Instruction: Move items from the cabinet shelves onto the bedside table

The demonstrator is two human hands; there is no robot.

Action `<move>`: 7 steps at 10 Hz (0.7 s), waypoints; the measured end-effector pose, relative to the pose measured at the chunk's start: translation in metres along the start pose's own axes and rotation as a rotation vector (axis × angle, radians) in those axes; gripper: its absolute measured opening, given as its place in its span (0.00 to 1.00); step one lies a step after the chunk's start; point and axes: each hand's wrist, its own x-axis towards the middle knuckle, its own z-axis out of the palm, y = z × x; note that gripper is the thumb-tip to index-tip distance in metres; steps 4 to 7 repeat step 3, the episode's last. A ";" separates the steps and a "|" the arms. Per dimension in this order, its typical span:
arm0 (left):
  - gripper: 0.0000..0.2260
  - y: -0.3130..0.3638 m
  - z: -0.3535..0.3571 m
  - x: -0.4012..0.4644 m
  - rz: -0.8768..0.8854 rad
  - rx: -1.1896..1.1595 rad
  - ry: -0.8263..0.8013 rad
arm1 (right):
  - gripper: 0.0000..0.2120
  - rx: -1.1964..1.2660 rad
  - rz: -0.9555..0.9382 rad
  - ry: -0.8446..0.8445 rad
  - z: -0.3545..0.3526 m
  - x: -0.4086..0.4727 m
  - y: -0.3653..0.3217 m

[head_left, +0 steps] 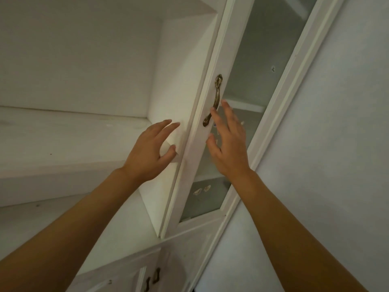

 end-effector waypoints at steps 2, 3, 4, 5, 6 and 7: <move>0.27 0.028 -0.044 -0.023 -0.059 0.094 0.100 | 0.28 0.128 -0.010 0.000 -0.022 -0.012 -0.017; 0.27 0.048 -0.057 -0.035 -0.079 0.154 0.150 | 0.28 0.184 -0.034 0.004 -0.035 -0.020 -0.027; 0.27 0.048 -0.057 -0.035 -0.079 0.154 0.150 | 0.28 0.184 -0.034 0.004 -0.035 -0.020 -0.027; 0.27 0.048 -0.057 -0.035 -0.079 0.154 0.150 | 0.28 0.184 -0.034 0.004 -0.035 -0.020 -0.027; 0.27 0.048 -0.057 -0.035 -0.079 0.154 0.150 | 0.28 0.184 -0.034 0.004 -0.035 -0.020 -0.027; 0.27 0.048 -0.057 -0.035 -0.079 0.154 0.150 | 0.28 0.184 -0.034 0.004 -0.035 -0.020 -0.027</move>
